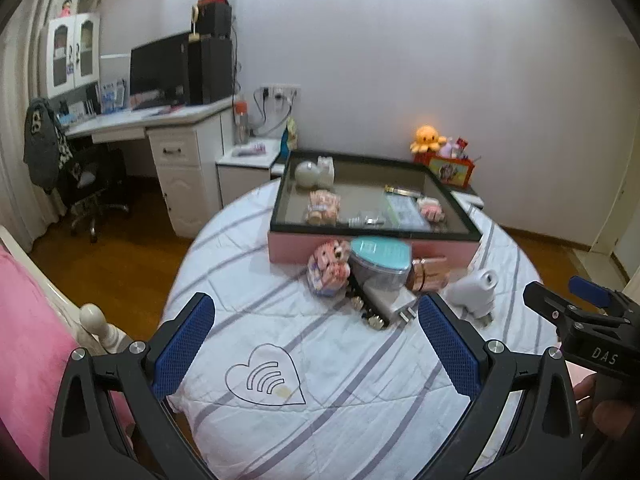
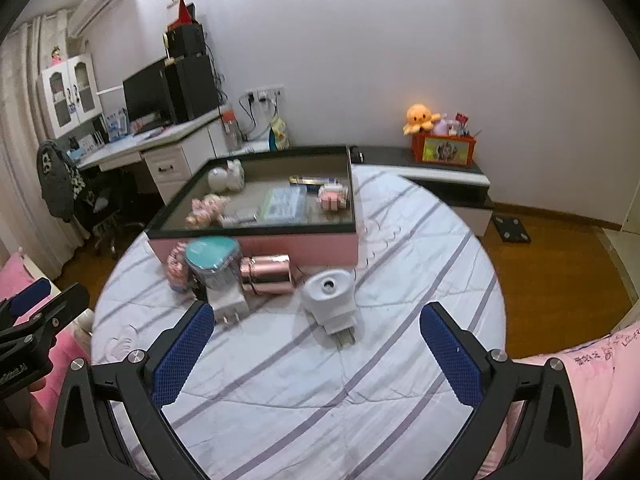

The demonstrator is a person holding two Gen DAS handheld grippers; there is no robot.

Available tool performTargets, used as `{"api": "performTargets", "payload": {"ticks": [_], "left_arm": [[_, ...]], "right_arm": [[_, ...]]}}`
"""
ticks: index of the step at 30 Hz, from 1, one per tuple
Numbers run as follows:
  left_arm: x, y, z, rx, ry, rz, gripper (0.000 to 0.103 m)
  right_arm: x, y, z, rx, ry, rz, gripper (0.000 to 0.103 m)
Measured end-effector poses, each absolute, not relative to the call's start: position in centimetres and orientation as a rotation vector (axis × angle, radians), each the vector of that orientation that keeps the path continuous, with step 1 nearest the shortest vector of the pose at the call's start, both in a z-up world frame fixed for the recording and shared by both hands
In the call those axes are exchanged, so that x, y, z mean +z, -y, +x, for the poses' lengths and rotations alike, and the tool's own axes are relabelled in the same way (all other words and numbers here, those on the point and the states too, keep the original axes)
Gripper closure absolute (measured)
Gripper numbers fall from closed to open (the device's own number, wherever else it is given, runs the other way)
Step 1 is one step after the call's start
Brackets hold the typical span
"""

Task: Organize rigid objects
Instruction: 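Withdraw both tools from the tray back over the table, then grasp the pink block figure with the left tool while the right tool grasps the white plug adapter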

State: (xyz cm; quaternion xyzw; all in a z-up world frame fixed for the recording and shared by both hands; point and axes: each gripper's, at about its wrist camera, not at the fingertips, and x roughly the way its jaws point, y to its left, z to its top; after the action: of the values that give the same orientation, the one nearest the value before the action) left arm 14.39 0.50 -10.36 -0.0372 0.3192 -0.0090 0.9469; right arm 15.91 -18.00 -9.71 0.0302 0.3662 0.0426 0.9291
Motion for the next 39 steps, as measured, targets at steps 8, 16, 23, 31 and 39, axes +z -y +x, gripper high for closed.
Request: {"api": "performTargets", "payload": {"ticks": [8, 16, 23, 31, 39], "left_arm": [[-13.7, -0.2, 18.1, -0.003, -0.727, -0.056, 0.000], [-16.4, -0.5, 21.9, 0.014, -0.786, -0.041, 0.000], [-18.4, -0.7, 24.5, 0.027, -0.830, -0.034, 0.000], [-18.8, -0.7, 26.9, 0.024, -0.823, -0.039, 0.001], [-19.2, -1.3, 27.3, -0.074, -0.859, -0.120, 0.076]], "right_arm": [[-13.7, 18.5, 19.1, 0.082, -0.844, 0.064, 0.000], [-17.1, 19.2, 22.4, 0.076, -0.908, 0.071, 0.000], [-18.5, 18.7, 24.3, 0.118, -0.942, 0.064, 0.029], [-18.7, 18.5, 24.9, 0.146, -0.942, 0.050, 0.047], [-18.2, 18.7, 24.0, 0.156, -0.938, 0.066, 0.048]]}}
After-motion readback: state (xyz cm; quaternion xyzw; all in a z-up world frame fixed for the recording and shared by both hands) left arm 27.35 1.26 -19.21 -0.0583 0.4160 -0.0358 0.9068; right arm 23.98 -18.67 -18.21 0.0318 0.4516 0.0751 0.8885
